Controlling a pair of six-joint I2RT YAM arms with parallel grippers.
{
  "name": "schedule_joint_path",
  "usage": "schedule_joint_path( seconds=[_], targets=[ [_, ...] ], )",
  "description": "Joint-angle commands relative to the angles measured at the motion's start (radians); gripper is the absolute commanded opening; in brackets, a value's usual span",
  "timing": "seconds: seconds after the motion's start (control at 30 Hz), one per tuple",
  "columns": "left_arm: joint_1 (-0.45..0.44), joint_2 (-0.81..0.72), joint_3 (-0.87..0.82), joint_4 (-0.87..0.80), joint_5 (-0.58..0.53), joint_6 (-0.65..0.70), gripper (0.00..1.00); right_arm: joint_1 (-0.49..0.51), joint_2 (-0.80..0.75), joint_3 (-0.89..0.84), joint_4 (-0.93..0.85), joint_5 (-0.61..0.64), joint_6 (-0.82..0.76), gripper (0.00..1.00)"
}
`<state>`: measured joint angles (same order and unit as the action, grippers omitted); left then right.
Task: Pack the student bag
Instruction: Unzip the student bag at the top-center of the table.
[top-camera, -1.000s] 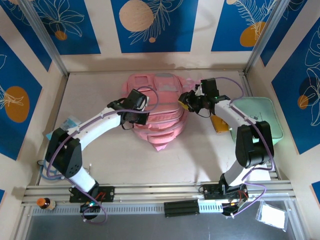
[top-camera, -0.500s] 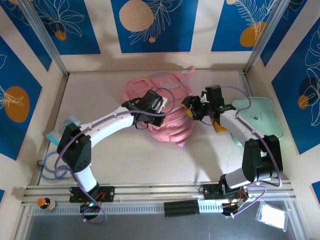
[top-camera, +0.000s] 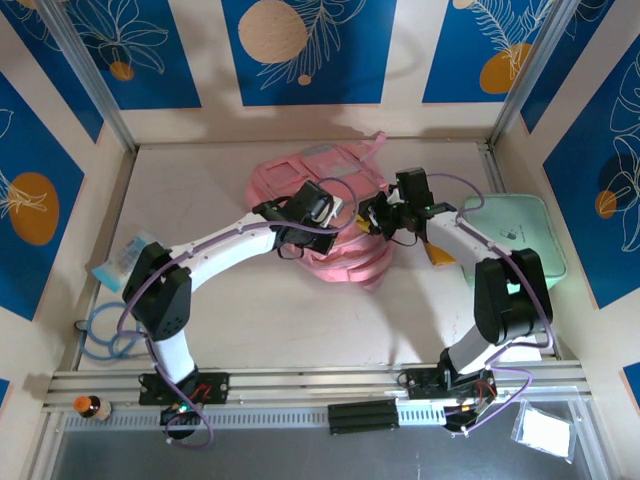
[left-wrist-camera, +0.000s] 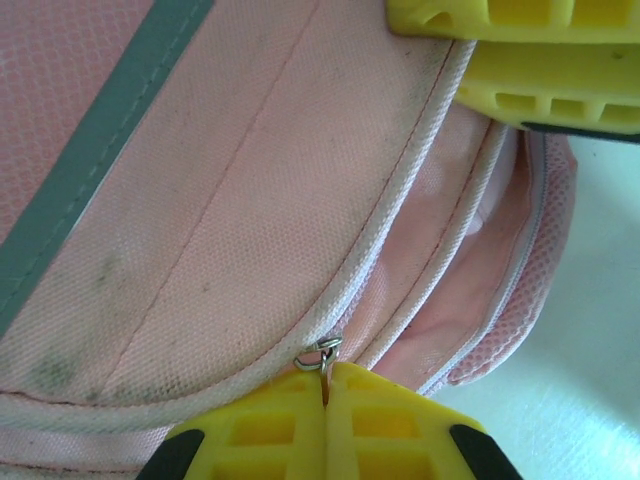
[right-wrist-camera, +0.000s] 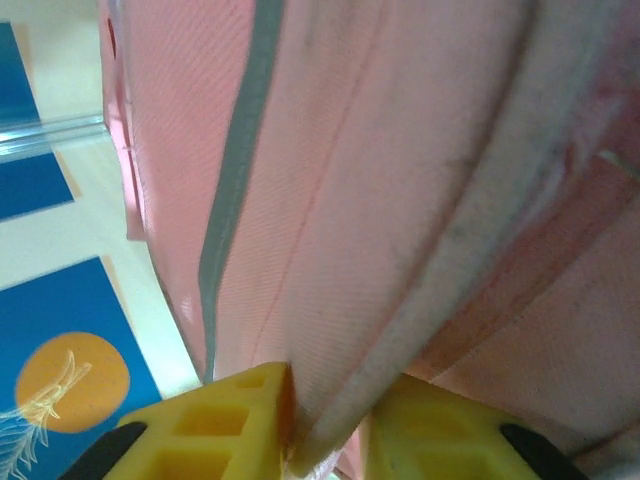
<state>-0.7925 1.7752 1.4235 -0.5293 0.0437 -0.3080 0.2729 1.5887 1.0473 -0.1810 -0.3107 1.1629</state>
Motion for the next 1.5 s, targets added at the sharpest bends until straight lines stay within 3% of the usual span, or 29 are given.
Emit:
schedule_joint_path(
  seconds=[0.0, 0.2, 0.67, 0.97, 1.03, 1.17, 1.27, 1.4, 1.47],
  targets=[
    [-0.001, 0.006, 0.034, -0.064, -0.064, 0.003, 0.0, 0.0, 0.017, 0.044, -0.063, 0.006, -0.031, 0.11],
    [0.052, -0.054, 0.003, -0.109, -0.184, 0.049, 0.0, -0.017, 0.001, 0.052, -0.13, 0.062, -0.064, 0.06],
    [0.208, -0.047, -0.015, -0.033, -0.087, 0.049, 0.0, -0.007, 0.039, 0.105, -0.143, 0.004, -0.146, 0.06],
    [0.284, -0.126, -0.109, 0.011, -0.146, -0.038, 0.0, 0.04, 0.115, 0.19, -0.17, -0.066, -0.23, 0.07],
    [0.3, -0.159, -0.146, 0.021, -0.148, -0.047, 0.0, 0.055, 0.125, 0.217, -0.191, -0.073, -0.266, 0.14],
    [0.32, -0.221, -0.202, 0.025, -0.157, -0.06, 0.0, 0.078, 0.082, 0.249, -0.27, 0.022, -0.371, 0.41],
    [0.331, -0.268, -0.234, 0.03, -0.166, -0.066, 0.21, 0.076, 0.003, 0.228, -0.326, 0.18, -0.439, 0.57],
    [0.35, -0.33, -0.266, 0.043, -0.176, -0.068, 0.55, 0.034, -0.069, 0.191, -0.423, 0.4, -0.478, 0.65],
    [0.36, -0.358, -0.274, 0.046, -0.188, -0.071, 0.65, -0.008, -0.068, 0.196, -0.506, 0.495, -0.48, 0.67]
  ],
)
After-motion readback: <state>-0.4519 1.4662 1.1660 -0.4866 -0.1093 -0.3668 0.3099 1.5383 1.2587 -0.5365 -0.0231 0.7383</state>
